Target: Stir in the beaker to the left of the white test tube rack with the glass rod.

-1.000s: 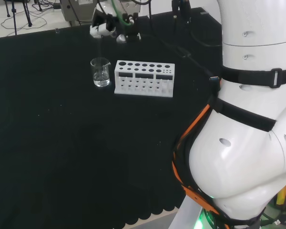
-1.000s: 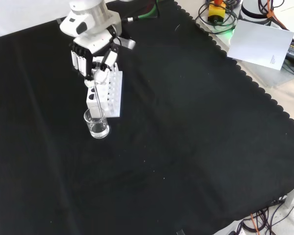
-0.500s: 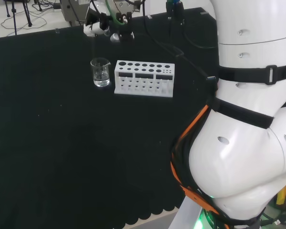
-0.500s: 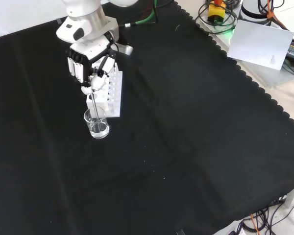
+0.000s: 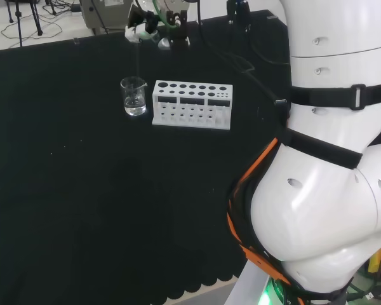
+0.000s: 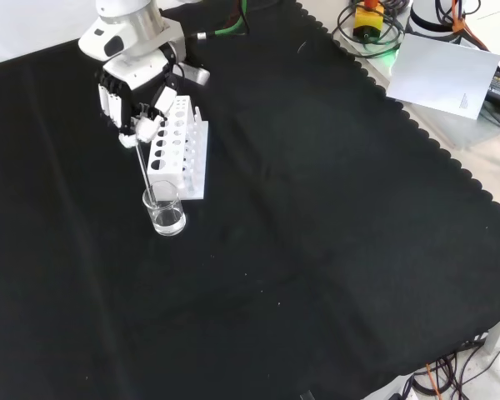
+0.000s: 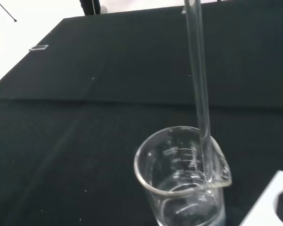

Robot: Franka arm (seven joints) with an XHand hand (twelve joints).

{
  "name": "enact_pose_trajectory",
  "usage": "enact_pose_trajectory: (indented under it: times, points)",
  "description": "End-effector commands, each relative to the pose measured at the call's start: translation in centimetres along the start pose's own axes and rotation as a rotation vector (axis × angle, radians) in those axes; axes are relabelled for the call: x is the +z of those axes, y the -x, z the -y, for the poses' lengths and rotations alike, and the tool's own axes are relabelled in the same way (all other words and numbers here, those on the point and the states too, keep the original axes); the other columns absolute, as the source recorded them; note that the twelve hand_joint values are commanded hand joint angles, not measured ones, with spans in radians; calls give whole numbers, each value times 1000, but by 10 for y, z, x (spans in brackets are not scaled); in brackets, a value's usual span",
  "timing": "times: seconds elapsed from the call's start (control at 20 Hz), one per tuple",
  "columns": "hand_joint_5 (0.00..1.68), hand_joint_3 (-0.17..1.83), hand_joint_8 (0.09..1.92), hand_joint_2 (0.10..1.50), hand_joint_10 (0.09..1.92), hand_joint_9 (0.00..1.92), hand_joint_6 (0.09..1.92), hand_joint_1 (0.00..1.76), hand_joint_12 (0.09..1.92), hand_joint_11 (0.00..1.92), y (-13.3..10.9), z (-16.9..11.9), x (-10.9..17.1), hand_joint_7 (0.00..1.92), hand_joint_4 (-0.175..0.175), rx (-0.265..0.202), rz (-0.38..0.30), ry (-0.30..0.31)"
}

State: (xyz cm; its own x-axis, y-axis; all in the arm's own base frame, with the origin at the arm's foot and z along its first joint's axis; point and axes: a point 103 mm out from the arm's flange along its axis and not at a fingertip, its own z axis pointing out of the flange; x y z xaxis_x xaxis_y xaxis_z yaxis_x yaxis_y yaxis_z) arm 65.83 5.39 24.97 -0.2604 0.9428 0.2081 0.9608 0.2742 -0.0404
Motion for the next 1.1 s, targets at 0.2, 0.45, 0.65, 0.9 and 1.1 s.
enact_pose_trajectory:
  times: [0.2,0.45,0.65,0.9,1.1]
  points:
    - [1236,-39,1094,1066,755,1755,236,1297,794,1224,0,26,-5,1125,-175,16,24,-4]
    - [1237,-37,1094,1065,756,1755,235,1297,794,1224,-35,14,7,1125,-175,-60,35,-9]
    - [1237,-36,1094,1064,757,1755,235,1297,793,1223,-43,3,16,1125,-175,-82,22,-14]
    - [1236,-34,1093,1063,758,1755,235,1297,793,1223,-26,-5,18,1125,-175,-69,-4,-23]
    - [1237,-33,1093,1063,758,1754,235,1297,793,1223,-4,0,8,1126,-175,-38,-2,-14]
